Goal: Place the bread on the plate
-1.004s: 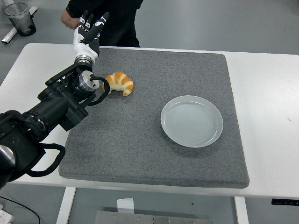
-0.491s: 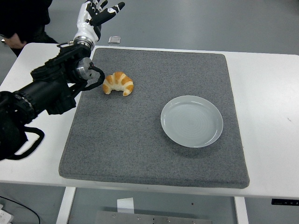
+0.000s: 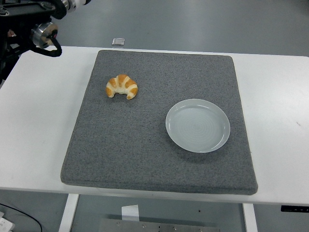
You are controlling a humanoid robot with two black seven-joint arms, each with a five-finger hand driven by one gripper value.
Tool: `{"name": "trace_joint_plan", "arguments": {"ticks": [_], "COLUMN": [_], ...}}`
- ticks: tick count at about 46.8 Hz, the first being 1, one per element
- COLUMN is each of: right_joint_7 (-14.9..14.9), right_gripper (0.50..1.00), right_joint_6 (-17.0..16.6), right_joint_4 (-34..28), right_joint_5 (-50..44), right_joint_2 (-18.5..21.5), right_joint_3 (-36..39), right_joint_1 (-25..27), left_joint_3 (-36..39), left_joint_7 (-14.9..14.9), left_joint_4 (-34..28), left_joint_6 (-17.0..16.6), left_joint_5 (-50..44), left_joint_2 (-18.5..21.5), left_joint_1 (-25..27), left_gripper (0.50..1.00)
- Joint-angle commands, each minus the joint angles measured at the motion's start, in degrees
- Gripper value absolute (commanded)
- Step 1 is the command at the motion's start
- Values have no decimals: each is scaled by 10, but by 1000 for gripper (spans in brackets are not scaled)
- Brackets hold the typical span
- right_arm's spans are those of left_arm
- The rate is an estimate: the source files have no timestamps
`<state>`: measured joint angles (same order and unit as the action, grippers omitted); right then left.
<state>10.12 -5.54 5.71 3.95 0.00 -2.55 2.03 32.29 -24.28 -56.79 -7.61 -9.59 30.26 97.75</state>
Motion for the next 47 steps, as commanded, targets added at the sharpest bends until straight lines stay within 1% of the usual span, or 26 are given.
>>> {"name": "trace_joint_plan", "arguments": {"ticks": [1, 3, 5, 11, 15, 18, 34, 42, 47], "right_joint_7": [0, 0, 0, 0, 0, 0, 0, 0, 0], "right_gripper": [932, 932, 932, 932, 932, 932, 932, 932, 932], "right_joint_6": [0, 0, 0, 0, 0, 0, 0, 0, 0], "right_joint_4": [0, 0, 0, 0, 0, 0, 0, 0, 0], "right_joint_5": [0, 0, 0, 0, 0, 0, -1, -1, 0], "right_joint_2": [0, 0, 0, 0, 0, 0, 0, 0, 0], "right_joint_3": [0, 0, 0, 0, 0, 0, 0, 0, 0], "right_joint_1": [0, 0, 0, 0, 0, 0, 0, 0, 0], "left_joint_3": [65, 88, 104, 114, 123, 128, 129, 129, 129], "left_joint_7": [-2, -3, -4, -4, -4, -4, -4, -4, -4], "left_joint_4": [-10, -18, -22, -32, -31, -26, -25, -20, -6], "left_joint_6": [15, 22, 23, 22, 22, 21, 26, 23, 22], "left_joint_5": [9, 32, 70, 199, 243, 257, 265, 311, 334], "left_joint_2": [1, 1, 2, 17, 19, 18, 15, 11, 9], "left_joint_1": [27, 33, 36, 23, 13, 11, 8, -9, -24], "left_gripper": [1000, 1000, 1000, 1000, 1000, 1000, 1000, 1000, 1000]}}
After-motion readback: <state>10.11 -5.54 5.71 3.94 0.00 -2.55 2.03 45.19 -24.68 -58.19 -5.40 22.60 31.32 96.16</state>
